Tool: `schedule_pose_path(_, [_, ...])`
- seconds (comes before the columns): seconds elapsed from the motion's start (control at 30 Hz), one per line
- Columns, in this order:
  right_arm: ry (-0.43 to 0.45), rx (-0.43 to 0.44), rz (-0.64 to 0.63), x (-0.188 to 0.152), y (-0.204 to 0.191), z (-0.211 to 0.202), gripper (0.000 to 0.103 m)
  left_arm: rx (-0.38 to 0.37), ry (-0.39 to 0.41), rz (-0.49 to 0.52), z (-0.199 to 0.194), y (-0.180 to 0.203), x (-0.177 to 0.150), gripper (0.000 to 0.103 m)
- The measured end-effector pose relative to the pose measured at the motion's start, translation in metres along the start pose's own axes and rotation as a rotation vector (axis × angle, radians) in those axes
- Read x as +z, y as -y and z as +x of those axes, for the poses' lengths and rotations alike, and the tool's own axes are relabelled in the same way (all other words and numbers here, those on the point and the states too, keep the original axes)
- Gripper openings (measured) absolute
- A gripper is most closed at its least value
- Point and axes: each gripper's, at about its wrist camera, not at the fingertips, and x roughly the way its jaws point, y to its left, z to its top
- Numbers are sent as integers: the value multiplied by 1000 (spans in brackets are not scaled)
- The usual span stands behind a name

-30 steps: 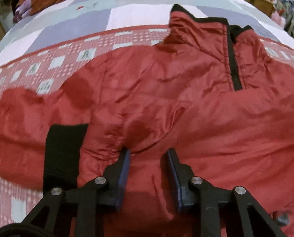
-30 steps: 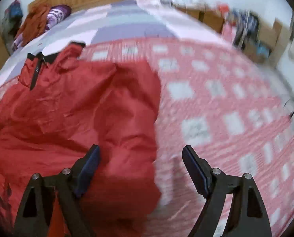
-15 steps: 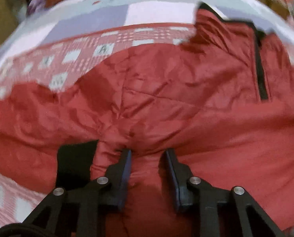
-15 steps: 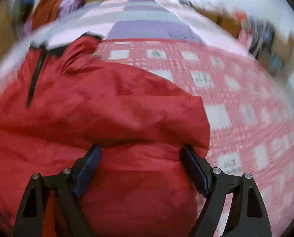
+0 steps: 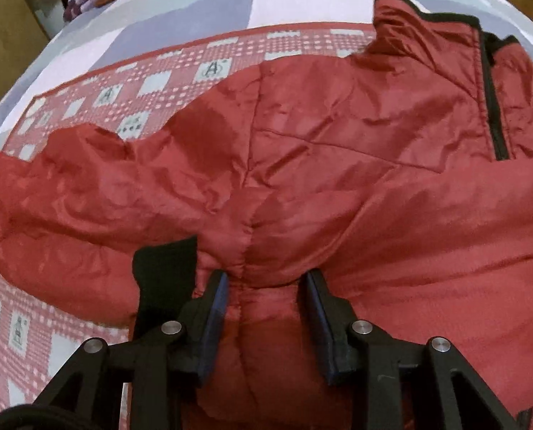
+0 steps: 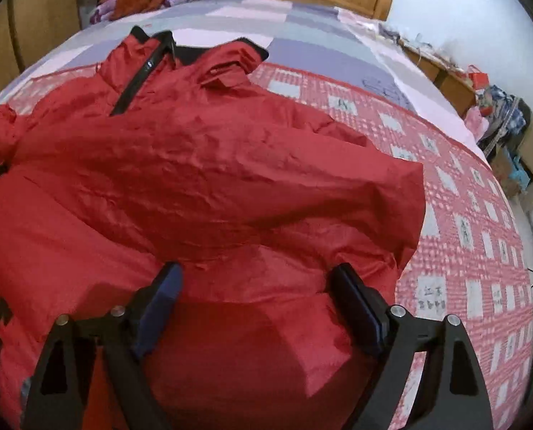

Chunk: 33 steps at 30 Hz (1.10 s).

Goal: Fold large clothes

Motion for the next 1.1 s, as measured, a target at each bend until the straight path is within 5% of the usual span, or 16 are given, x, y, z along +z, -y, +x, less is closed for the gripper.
schedule_pose_path(0.1, [8,-38,-6,10,-4,-15,89,-16,9,-12,-1,-3,1,40])
schedule_pose_path(0.2, [135,-4,27,6,-5,-48,89,-42,30,10,-2,-5,-2,40])
schedule_pose_path(0.3, [-31,-35,9,-9,-7,-15,89,-81,44,12,-10,-10,0,40])
schedule_pose_path(0.5, [182,-51,85,15,-39,-82,89,-200,147,-59,-55,-42,-11,45])
schedule_pose_path(0.8, [210,39,-32,56,-187,-87,89,-133,186,-139,-75,-160,-41,47])
schedule_pose_path(0.87, [110,19,-64,55,-215,-52,89,-98,168,-165,-68,-195,-43,47])
schedule_pose_path(0.93, [-83,-14,-92,49,-235,-9,89,-87,153,-229,-59,-238,-42,47])
schedule_pose_path(1.1, [14,-54,-72,43,-242,-19,89,-101,142,-405,-33,-333,-29,59])
